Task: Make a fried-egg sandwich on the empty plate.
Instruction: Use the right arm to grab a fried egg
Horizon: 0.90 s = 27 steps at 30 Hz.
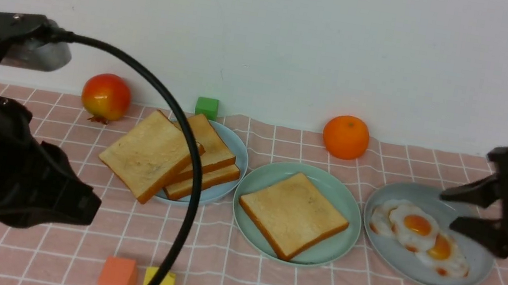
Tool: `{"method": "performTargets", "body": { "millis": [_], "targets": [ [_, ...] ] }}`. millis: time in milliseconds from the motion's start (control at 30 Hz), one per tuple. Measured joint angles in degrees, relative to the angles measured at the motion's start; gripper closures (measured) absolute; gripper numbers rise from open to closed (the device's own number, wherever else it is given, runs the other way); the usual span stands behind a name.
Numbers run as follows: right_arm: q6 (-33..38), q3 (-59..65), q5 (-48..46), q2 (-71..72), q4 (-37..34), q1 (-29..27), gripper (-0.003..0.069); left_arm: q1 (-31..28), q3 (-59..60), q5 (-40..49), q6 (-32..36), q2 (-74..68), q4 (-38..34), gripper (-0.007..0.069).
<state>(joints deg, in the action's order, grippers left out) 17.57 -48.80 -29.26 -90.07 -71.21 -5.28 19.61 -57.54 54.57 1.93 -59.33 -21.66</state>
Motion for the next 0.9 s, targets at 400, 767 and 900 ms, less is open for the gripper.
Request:
{"method": "performTargets", "body": {
  "millis": [400,767,900],
  "targets": [
    [-1.15,1.94,16.64,-2.13,-0.42,8.78,0.0249,0.00,0.00,-0.03,0.20,0.00,-0.17,0.0524],
    [-1.21,1.94,11.90,-7.62,-0.98,1.36,0.0249,0.00,0.00,1.84,0.32,0.00,-0.33,0.0513],
    [-1.21,1.94,11.29,-8.85,-3.01,0.94,0.0249,0.00,0.00,1.79,0.38,0.00,-0.40,0.0513]
  ]
}}
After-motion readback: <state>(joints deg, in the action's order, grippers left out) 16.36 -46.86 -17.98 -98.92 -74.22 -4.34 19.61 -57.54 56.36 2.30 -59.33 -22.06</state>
